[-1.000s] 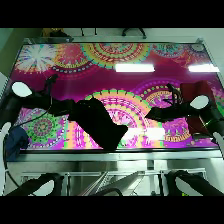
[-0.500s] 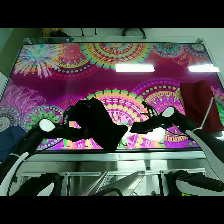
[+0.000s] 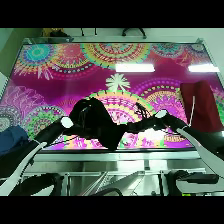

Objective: Fold the shirts.

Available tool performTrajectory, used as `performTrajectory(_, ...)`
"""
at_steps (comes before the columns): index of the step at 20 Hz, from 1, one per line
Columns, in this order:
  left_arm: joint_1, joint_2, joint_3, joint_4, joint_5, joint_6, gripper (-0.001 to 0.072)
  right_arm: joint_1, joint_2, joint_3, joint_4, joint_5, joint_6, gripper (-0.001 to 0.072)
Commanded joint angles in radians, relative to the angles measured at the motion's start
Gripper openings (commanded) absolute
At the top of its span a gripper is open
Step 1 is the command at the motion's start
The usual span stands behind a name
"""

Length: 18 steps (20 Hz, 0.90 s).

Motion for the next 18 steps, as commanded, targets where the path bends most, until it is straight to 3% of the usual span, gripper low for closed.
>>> performTrajectory(1,0.003,-0.019,0.026,-0.005,-0.015,0.005,0.0351,0.002,-0.040,0.000,0.127,-0.009,-0.124,0.0017)
performTrajectory(2,0.008,-0.019,0.026,-0.006,-0.025,0.005,0.0341,0.002,-0.038,0.001,0.149,-0.002,-0.154,0.0020)
performTrajectory(3,0.014,-0.015,0.026,-0.006,-0.037,0.010,0.0079,0.002,-0.026,0.008,0.165,0.018,-0.190,0.0020)
performTrajectory(4,0.024,0.000,0.027,-0.011,-0.051,0.032,0.0016,0.001,-0.009,0.025,0.168,0.048,-0.203,0.0020)
performTrajectory(7,0.062,0.116,0.098,-0.035,-0.139,0.031,0.0014,-0.015,0.103,0.153,0.166,0.154,-0.191,0.0020)
performTrajectory(9,0.093,0.224,0.267,-0.040,-0.215,0.003,0.0011,-0.041,0.198,0.310,0.164,0.193,-0.176,0.0019)
performTrajectory(13,0.110,0.311,0.927,-0.023,-0.307,-0.102,0.0009,-0.065,0.290,0.809,0.094,0.211,-0.119,0.0019)
performTrajectory(16,0.111,0.232,1.487,0.035,-0.387,-0.214,0.0010,-0.065,0.278,1.203,-0.033,0.197,-0.039,0.0019)
performTrajectory(18,0.110,0.172,1.719,0.046,-0.414,-0.271,0.0011,-0.065,0.257,1.367,-0.140,0.197,0.035,0.0019)
